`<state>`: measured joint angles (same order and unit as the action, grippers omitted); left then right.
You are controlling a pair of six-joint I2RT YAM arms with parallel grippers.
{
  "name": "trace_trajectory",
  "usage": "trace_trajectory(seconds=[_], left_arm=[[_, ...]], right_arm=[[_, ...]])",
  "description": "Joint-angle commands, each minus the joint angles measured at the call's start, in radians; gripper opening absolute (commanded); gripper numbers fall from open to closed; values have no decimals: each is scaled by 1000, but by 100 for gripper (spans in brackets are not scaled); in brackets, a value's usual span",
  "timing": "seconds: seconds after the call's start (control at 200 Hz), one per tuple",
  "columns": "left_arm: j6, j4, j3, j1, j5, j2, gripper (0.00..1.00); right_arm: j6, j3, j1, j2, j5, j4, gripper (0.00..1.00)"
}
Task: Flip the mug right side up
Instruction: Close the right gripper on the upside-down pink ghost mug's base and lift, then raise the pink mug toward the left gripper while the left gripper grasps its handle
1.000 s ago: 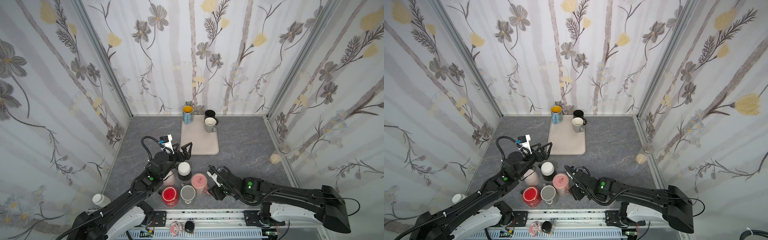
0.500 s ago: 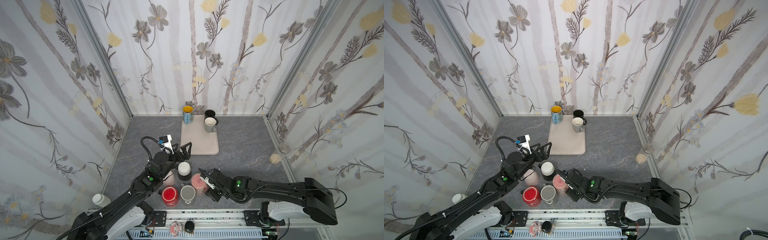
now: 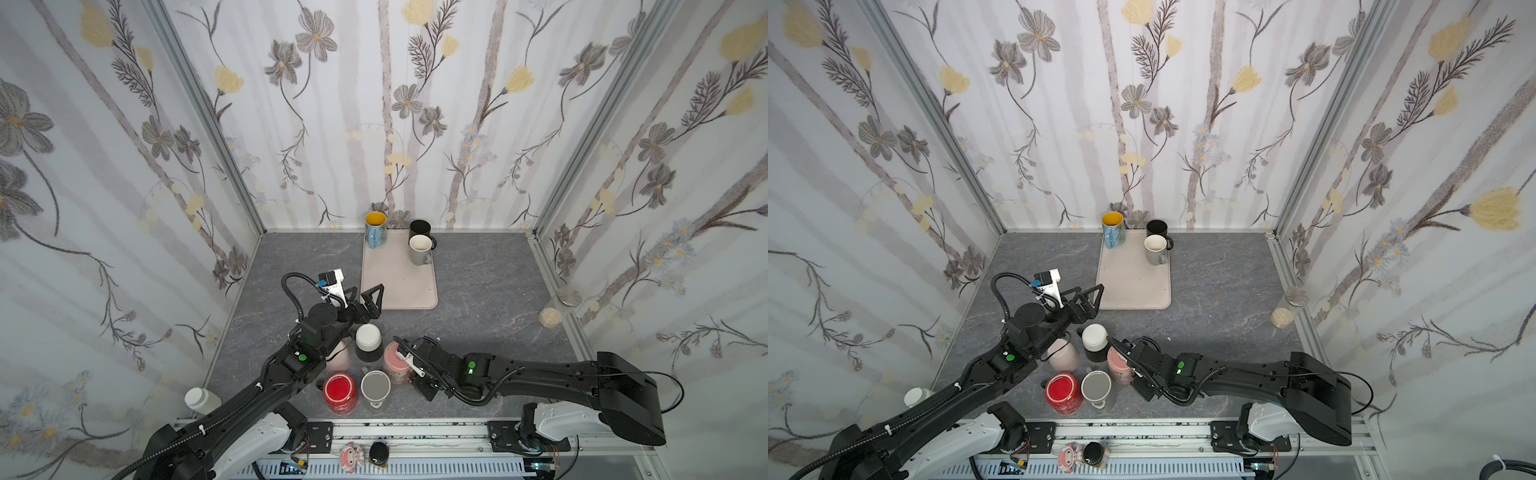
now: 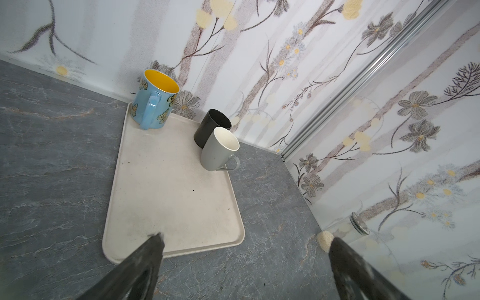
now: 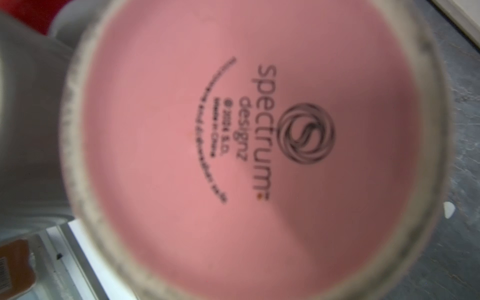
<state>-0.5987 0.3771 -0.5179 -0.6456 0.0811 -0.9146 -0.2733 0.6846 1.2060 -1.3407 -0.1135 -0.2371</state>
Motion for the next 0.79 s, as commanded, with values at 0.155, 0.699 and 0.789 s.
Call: trace_trajectory(seconds=[0.155,0.699,0.789], left_arm=[[-19,27,-8,1,3,-9,100],[-35,248,21,12,-194,-66,100],[-45,318,30,17,-255,-72,100]], right_arm=[[-87,-69,-21,89,-138,27,0],[-49,-69,-353,457,47,526,0],[-76,-54,-394,451,125,666,0]])
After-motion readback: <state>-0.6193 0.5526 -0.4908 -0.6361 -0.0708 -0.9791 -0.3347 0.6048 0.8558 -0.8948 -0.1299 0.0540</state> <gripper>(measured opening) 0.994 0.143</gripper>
